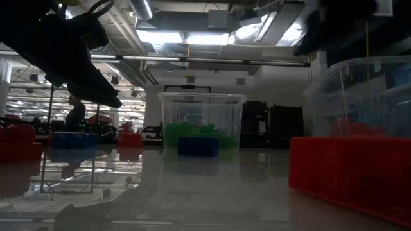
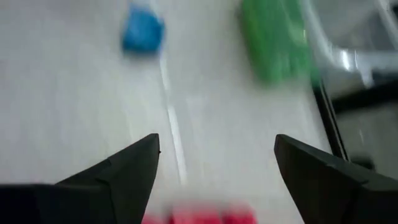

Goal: Sort blocks
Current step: Put the red game piece into the middle right transparent bin

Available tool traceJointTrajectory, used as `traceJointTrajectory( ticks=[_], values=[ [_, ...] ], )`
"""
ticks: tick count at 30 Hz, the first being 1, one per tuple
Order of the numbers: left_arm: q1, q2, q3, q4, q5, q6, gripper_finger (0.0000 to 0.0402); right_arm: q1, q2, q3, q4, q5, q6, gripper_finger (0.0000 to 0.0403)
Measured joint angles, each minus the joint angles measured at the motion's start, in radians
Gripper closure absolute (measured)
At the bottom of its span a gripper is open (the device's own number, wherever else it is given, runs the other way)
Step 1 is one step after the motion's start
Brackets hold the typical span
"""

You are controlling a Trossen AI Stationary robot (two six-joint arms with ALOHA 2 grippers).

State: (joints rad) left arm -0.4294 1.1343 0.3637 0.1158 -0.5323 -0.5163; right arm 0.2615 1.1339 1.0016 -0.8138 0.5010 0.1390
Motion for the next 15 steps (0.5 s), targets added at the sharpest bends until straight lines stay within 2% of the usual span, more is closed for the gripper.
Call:
traceJointTrajectory(
  ticks=[3, 6, 11, 15],
  values=[
    [0.0, 0.0, 0.0, 0.0, 0.0, 0.0, 0.015, 0.0, 0.034, 0.0, 0.165, -0.04, -0.097, 0.0084],
    [0.0, 0.0, 0.0, 0.0, 0.0, 0.0, 0.015, 0.0, 0.089, 0.0, 0.295, -0.132, -0.173, 0.0084],
    [0.0, 0.0, 0.0, -0.001, 0.0, 0.0, 0.015, 0.001, 0.224, 0.0, 0.449, -0.381, -0.226, 0.0084],
    [0.0, 0.0, 0.0, 0.0, 0.0, 0.0, 0.015, 0.011, 0.34, 0.0, 0.477, -0.612, -0.222, 0.0084]
  ],
)
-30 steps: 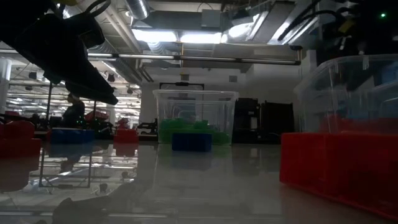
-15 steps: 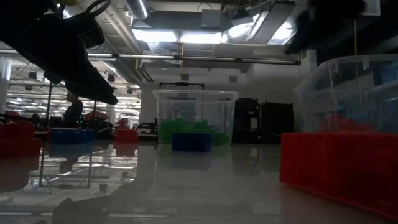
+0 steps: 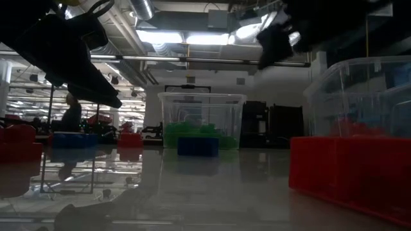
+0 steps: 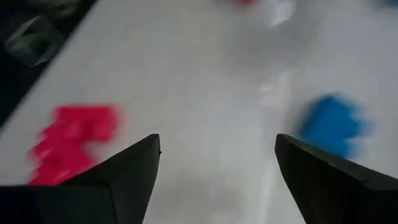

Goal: Sort blocks
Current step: Put the red game piece into the middle right transparent bin

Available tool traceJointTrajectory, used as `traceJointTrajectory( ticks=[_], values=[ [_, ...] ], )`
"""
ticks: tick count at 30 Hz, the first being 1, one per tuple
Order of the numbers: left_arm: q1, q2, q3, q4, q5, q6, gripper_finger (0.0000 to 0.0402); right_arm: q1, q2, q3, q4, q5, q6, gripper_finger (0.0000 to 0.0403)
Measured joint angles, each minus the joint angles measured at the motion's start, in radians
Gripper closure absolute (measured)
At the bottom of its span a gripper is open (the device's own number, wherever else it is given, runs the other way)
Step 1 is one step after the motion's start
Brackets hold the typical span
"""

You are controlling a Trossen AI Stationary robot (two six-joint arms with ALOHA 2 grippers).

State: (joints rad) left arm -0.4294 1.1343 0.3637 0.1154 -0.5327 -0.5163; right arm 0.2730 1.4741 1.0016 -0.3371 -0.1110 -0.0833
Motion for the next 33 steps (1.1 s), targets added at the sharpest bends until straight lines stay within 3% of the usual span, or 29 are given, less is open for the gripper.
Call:
traceJointTrajectory(
  ticks=[4, 8, 15, 28, 33],
  values=[
    [0.0, 0.0, 0.0, 0.0, 0.0, 0.0, 0.015, 0.048, 0.105, -0.001, -0.013, -0.131, 0.035, 0.0084],
    [0.0, 0.0, 0.0, 0.001, 0.0, 0.0, 0.015, 0.095, 0.15, -0.001, -0.052, -0.17, 0.124, 0.0084],
    [0.0, 0.0, 0.0, 0.001, -0.006, 0.0, 0.015, 0.157, 0.156, -0.001, -0.217, -0.119, 0.214, 0.0084],
    [0.0, 0.0, 0.0, -0.001, -0.006, 0.004, 0.015, 0.166, 0.263, -0.001, -0.238, -0.108, 0.199, 0.0084],
    [0.0, 0.0, 0.0, -0.001, -0.009, 0.006, 0.015, 0.168, 0.278, 0.002, -0.251, -0.019, 0.153, 0.0084]
  ],
)
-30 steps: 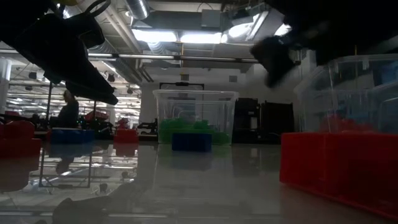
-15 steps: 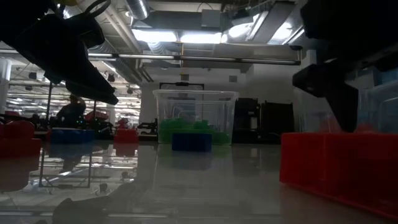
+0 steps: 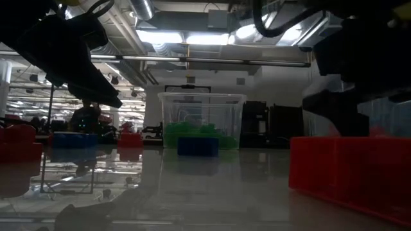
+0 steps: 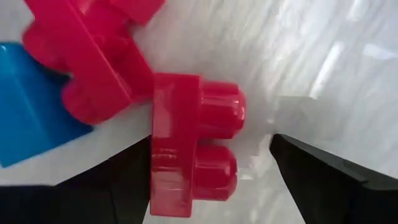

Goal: Sort blocks
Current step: Put the red game piece into the middle right transparent bin

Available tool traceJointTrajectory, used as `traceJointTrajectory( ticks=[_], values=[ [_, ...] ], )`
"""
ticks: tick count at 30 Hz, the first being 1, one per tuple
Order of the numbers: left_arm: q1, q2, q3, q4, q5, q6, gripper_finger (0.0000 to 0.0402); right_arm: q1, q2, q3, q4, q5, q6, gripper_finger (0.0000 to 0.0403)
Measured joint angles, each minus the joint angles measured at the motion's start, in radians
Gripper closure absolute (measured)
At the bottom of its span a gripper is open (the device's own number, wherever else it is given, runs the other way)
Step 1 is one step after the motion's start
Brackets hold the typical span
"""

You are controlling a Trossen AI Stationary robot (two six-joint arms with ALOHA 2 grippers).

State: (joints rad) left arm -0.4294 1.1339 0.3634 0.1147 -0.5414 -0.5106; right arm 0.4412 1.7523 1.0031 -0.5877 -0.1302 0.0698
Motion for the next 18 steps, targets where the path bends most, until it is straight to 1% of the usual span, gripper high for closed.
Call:
traceJointTrajectory(
  ticks=[3, 5, 8, 13, 15, 18],
  values=[
    [0.0, 0.0, 0.0, 0.0, -0.009, 0.0, 0.015, -0.002, 0.001, 0.0, -0.007, 0.089, -0.026, 0.009],
    [0.0, 0.0, 0.0, 0.001, -0.013, 0.002, 0.015, -0.004, 0.001, -0.001, -0.007, 0.134, -0.037, 0.0104],
    [0.0, 0.0, 0.0, 0.0, -0.013, 0.004, 0.015, -0.002, 0.002, -0.001, -0.007, 0.195, -0.051, 0.0138],
    [0.0, 0.0, 0.0, 0.0, -0.013, 0.003, 0.015, -0.003, 0.002, -0.002, -0.005, 0.32, -0.053, 0.0213],
    [0.0, 0.0, 0.0, 0.0, -0.013, 0.003, 0.015, -0.003, 0.002, -0.002, -0.005, 0.347, -0.053, 0.0239],
    [0.0, 0.0, 0.0, 0.0, -0.013, 0.003, 0.015, -0.003, 0.002, -0.002, -0.005, 0.363, -0.054, 0.0242]
  ],
)
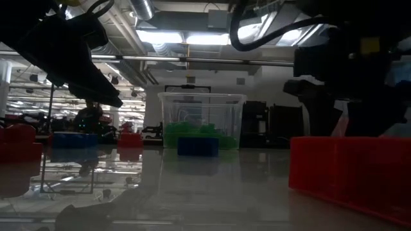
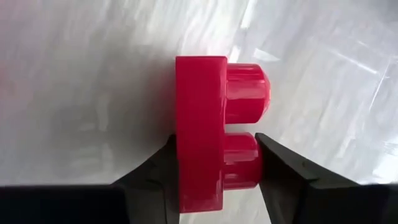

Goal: Sort blocks
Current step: Put the red game piece into the middle right transparent bin

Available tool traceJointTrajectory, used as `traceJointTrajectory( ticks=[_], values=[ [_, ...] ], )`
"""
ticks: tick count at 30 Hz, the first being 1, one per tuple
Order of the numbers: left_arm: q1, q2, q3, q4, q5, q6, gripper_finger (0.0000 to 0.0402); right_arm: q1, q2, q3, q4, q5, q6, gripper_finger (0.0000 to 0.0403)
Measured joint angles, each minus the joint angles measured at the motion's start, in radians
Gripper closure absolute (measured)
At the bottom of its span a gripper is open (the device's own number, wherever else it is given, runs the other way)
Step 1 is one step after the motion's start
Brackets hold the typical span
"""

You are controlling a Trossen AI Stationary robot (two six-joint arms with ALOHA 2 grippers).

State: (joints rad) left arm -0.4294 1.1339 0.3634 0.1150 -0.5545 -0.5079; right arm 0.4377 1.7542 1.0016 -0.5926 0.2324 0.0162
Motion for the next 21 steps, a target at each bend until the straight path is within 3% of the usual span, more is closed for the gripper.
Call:
traceJointTrajectory(
  ticks=[5, 9, 17, 21],
  values=[
    [0.0, 0.0, 0.0, 0.0, 0.0, -0.006, 0.015, 0.0, 0.0, 0.014, -0.024, 0.002, 0.0, 0.0242],
    [0.0, 0.0, 0.0, 0.0, 0.0, -0.007, 0.015, 0.0, 0.0, 0.098, -0.116, 0.016, -0.001, 0.0234],
    [0.0, 0.0, 0.0, 0.0, 0.0, -0.008, 0.015, 0.0, 0.0, 0.332, -0.444, 0.148, -0.06, 0.0237],
    [0.0, 0.0, 0.0, 0.001, 0.0, -0.008, 0.015, 0.0, -0.031, 0.386, -0.561, 0.225, -0.054, 0.0236]
  ],
)
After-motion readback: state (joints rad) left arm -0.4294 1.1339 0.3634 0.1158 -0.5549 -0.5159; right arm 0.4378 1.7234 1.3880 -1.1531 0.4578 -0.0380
